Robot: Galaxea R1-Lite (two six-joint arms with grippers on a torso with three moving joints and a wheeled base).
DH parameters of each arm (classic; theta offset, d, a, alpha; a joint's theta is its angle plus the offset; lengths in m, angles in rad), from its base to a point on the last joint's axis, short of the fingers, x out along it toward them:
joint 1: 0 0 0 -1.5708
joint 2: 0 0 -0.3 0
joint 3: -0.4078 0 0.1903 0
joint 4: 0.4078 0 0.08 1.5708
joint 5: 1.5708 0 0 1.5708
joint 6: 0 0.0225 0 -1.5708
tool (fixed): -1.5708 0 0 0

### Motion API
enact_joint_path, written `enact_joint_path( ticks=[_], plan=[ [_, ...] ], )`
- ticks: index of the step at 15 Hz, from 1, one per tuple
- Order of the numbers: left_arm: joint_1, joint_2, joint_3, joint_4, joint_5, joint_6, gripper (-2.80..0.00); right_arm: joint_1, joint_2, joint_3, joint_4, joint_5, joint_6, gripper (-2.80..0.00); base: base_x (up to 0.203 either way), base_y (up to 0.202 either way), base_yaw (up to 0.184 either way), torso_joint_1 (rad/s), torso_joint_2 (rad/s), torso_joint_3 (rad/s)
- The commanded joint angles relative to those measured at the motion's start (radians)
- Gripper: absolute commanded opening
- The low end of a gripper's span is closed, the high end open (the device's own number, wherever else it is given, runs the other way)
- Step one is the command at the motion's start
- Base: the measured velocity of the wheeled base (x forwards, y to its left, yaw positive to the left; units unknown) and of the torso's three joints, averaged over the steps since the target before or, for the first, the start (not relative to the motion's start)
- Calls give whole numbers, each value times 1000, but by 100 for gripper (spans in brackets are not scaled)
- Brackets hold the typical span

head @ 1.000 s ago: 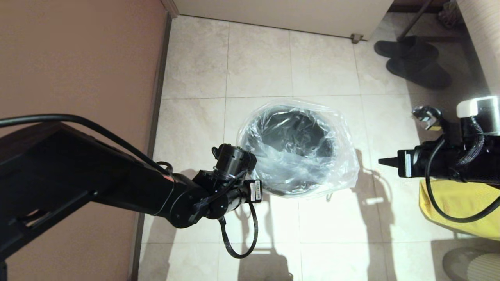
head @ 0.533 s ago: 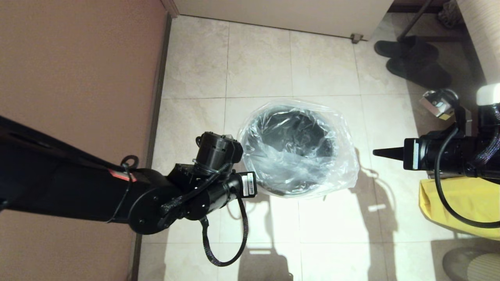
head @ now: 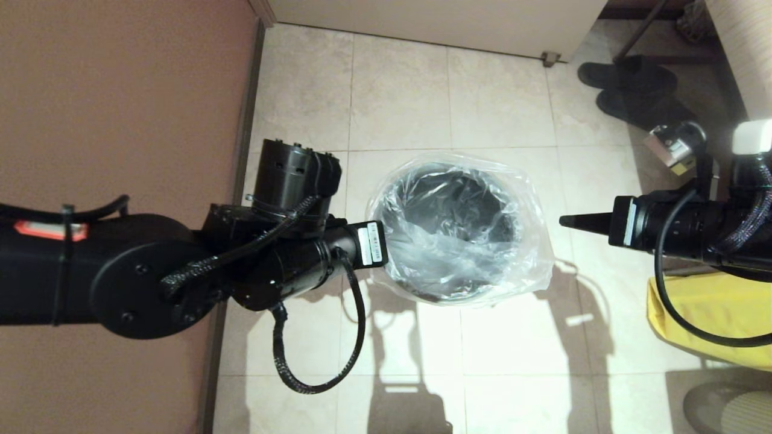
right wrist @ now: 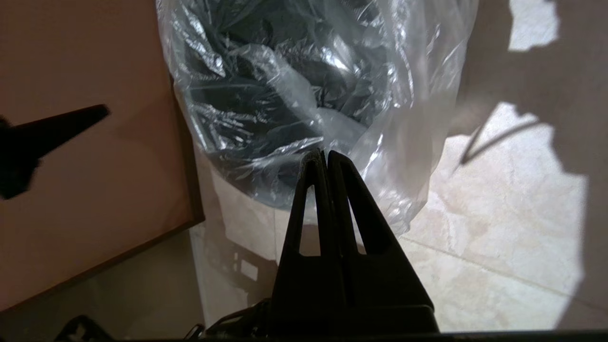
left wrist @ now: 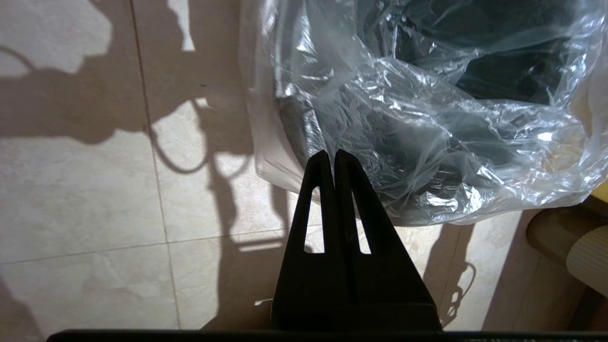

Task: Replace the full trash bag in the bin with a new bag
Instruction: Put the new garbage bag on the trash can

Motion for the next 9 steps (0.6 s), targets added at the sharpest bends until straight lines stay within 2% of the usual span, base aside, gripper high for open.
enact_joint_path(
  ticks=[1, 4, 6, 9],
  plan=[
    [27, -89, 16, 19, 1, -2, -280, 21, 41, -20, -18, -28, -12, -280, 0, 0, 0, 0, 0, 0],
    [86, -234, 151, 92, -4, -2, -280, 151, 72, -75, 8, -141, -62, -280, 0, 0, 0, 0, 0, 0],
    [111, -324, 239, 100, -20, -1, -280, 233, 142, -183, 32, -207, -112, -280, 0, 0, 0, 0, 0, 0],
    [169, -447, 330, 104, -74, 1, -280, 314, 281, -400, 162, -341, -212, -280, 0, 0, 0, 0, 0, 0]
  ],
)
